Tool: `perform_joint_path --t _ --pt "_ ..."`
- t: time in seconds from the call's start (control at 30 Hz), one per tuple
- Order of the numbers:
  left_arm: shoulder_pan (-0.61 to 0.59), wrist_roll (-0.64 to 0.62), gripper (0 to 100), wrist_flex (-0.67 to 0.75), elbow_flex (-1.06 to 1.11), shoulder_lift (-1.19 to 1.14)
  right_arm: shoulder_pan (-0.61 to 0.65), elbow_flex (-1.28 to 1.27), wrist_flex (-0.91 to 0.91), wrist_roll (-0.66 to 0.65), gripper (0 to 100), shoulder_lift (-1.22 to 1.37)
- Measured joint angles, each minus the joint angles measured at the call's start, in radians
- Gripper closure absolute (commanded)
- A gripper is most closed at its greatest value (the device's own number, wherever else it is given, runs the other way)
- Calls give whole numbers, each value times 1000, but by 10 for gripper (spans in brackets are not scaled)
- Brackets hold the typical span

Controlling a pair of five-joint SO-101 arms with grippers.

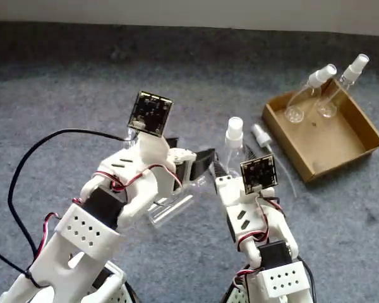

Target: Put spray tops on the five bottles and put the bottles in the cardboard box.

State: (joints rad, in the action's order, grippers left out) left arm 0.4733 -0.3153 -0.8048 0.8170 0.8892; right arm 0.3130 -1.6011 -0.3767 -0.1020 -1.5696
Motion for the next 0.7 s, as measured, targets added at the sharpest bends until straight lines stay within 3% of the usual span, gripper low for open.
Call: perform_joint_path --t 0.13,0.33,0.7 --pt "-61 0 998 -84 0 60 -38 5 0 0 899 0" --pt "-92 -2 990 -112 66 164 -152 87 0 0 899 0" --pt "-94 0 990 -112 445 571 -385 164 0 0 897 0"
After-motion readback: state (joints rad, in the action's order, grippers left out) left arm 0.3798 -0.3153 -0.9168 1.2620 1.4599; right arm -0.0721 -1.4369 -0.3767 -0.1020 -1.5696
